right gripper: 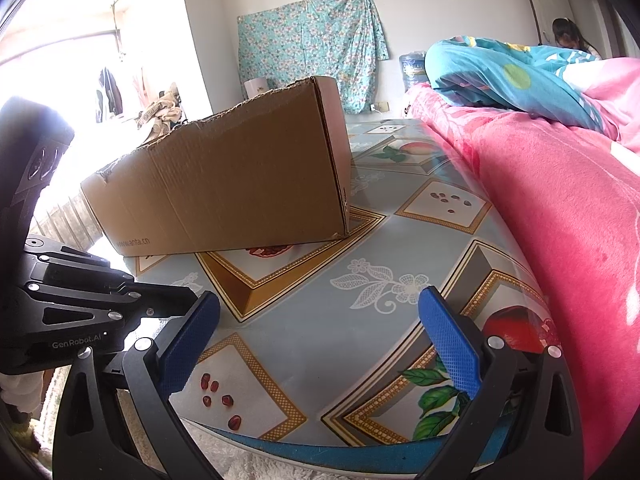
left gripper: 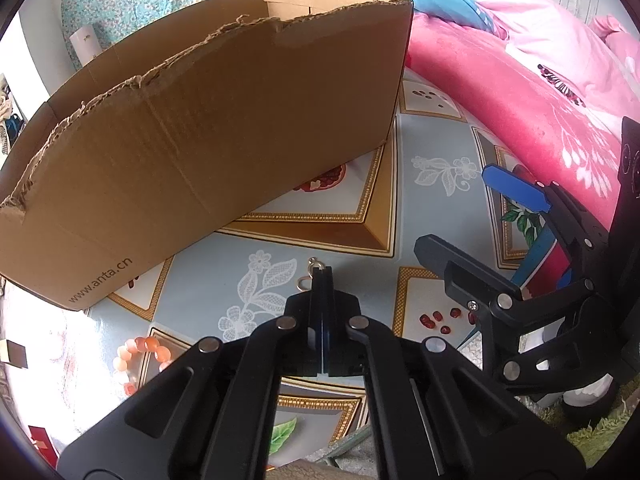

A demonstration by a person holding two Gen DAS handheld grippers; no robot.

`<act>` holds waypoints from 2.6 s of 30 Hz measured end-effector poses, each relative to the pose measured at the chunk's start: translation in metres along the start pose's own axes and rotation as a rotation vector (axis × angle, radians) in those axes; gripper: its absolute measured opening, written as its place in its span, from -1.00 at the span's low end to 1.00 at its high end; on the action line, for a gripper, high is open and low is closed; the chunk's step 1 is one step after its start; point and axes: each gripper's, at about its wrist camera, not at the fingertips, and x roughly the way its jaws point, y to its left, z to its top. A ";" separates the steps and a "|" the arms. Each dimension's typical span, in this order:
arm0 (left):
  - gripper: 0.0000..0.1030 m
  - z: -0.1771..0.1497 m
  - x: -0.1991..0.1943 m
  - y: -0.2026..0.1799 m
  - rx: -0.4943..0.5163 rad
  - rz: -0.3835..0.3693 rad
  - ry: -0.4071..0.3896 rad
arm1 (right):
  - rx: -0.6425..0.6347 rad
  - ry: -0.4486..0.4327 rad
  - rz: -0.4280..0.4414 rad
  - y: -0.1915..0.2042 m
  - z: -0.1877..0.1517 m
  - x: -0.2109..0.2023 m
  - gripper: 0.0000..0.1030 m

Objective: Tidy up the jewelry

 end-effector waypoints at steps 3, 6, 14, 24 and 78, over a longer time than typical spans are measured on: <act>-1.00 0.000 -0.001 0.001 -0.006 -0.008 0.000 | 0.001 0.001 -0.002 0.000 0.001 0.000 0.88; -0.94 0.000 -0.005 0.002 -0.024 -0.016 -0.024 | -0.001 0.000 -0.003 0.000 0.000 0.000 0.88; -0.53 0.002 0.002 0.008 -0.079 -0.007 0.022 | 0.000 -0.001 0.000 0.000 0.000 0.000 0.88; -0.70 0.023 0.011 0.006 -0.064 0.033 0.167 | 0.015 -0.007 0.012 -0.002 0.000 -0.002 0.88; -0.90 0.066 0.040 -0.007 -0.002 0.045 0.236 | 0.086 -0.027 0.053 -0.013 -0.002 -0.005 0.88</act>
